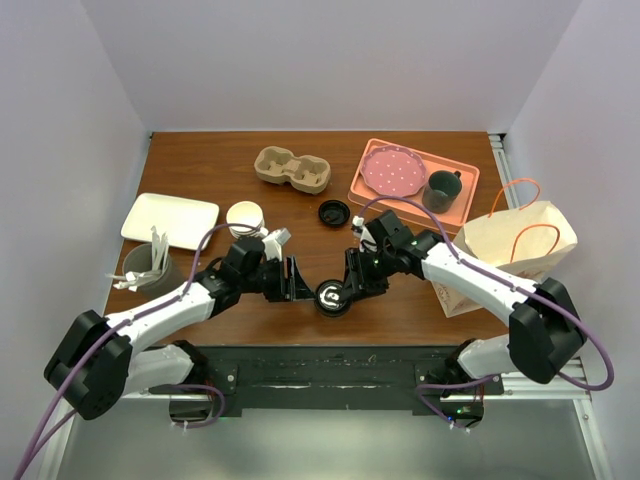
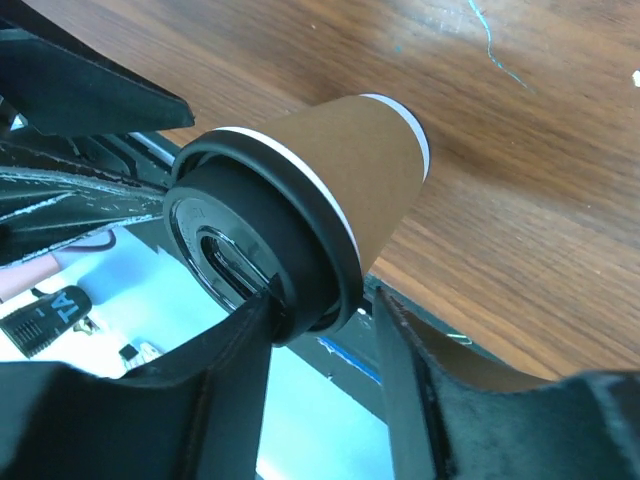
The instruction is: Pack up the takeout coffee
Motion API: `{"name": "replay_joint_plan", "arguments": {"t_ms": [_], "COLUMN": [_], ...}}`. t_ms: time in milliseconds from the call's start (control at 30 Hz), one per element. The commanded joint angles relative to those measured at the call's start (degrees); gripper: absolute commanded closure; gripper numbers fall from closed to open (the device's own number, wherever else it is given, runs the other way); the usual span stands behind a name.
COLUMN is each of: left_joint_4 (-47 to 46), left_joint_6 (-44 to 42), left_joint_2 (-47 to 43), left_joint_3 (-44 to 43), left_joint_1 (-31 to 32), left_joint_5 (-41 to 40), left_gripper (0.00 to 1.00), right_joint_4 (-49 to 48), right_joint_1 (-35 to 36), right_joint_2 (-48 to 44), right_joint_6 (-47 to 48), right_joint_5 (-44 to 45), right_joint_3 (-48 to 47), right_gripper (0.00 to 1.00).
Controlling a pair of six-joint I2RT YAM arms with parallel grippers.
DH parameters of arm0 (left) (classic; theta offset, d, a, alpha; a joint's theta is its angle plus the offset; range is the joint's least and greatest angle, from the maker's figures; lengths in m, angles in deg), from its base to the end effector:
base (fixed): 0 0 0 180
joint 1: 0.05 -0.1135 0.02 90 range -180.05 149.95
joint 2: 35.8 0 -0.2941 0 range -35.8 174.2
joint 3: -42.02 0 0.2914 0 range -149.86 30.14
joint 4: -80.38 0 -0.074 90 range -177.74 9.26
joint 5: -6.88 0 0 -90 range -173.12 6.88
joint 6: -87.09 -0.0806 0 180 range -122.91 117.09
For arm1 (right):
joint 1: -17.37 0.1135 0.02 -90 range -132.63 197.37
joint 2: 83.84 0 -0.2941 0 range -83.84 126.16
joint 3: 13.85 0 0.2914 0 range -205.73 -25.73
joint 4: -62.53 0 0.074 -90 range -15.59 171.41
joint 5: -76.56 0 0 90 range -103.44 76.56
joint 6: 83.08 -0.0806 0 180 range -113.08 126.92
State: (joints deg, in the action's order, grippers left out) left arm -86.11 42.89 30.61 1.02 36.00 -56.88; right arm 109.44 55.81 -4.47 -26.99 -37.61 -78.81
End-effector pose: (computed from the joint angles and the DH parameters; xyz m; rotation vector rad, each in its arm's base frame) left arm 0.2049 -0.1932 0.1661 0.0644 2.4934 -1.2125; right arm 0.2292 0.2240 0.2006 -0.2676 2.8324 0.9196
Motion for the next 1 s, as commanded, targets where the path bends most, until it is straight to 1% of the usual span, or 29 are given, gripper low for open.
{"name": "replay_joint_plan", "arguments": {"t_ms": [0,100,300,400,533,600,633,733,967], "left_joint_4": [1.3,5.0,8.3,10.1,13.8,15.9,16.3,16.8,15.2], "left_joint_6": [-2.0,-2.6,-2.6,-3.3,-5.2,-6.2,-6.5,-7.5,-7.9], "left_joint_2": [0.2,0.3,0.4,-0.2,-1.4,-1.2,-1.0,0.5,2.8], "left_joint_3": [0.2,-0.1,0.2,-2.3,-10.2,-12.4,-13.9,-14.8,-13.2], "left_joint_1": [0.2,0.1,0.1,0.1,0.1,0.0,0.0,0.0,0.1], "left_joint_5": [-1.6,-3.8,-7.6,-7.3,-8.0,-8.7,-9.1,-9.0,-7.7], "left_gripper": [0.48,0.48,0.48,0.46,0.42,0.41,0.40,0.40,0.44], "right_joint_4": [-3.0,-4.0,-6.0,-5.6,-4.5,-4.2,-3.8,-3.2,-2.2], "right_joint_1": [-0.2,-0.2,-0.3,-0.3,-0.2,-0.2,-0.2,-0.3,-0.3], "right_joint_2": [0.3,0.3,2.4,2.6,2.9,3.3,3.8,4.6,5.2], "right_joint_6": [1.9,2.5,3.1,3.9,5.4,6.3,6.7,7.8,8.2], "right_joint_5": [2.8,4.3,3.9,4.2,4.2,3.9,3.6,3.5,4.1], "right_joint_3": [2.6,4.2,5.0,4.3,3.3,2.9,2.5,1.8,0.5], "right_gripper": [0.56,0.58,0.60,0.62,0.65,0.66,0.67,0.67,0.67]}}
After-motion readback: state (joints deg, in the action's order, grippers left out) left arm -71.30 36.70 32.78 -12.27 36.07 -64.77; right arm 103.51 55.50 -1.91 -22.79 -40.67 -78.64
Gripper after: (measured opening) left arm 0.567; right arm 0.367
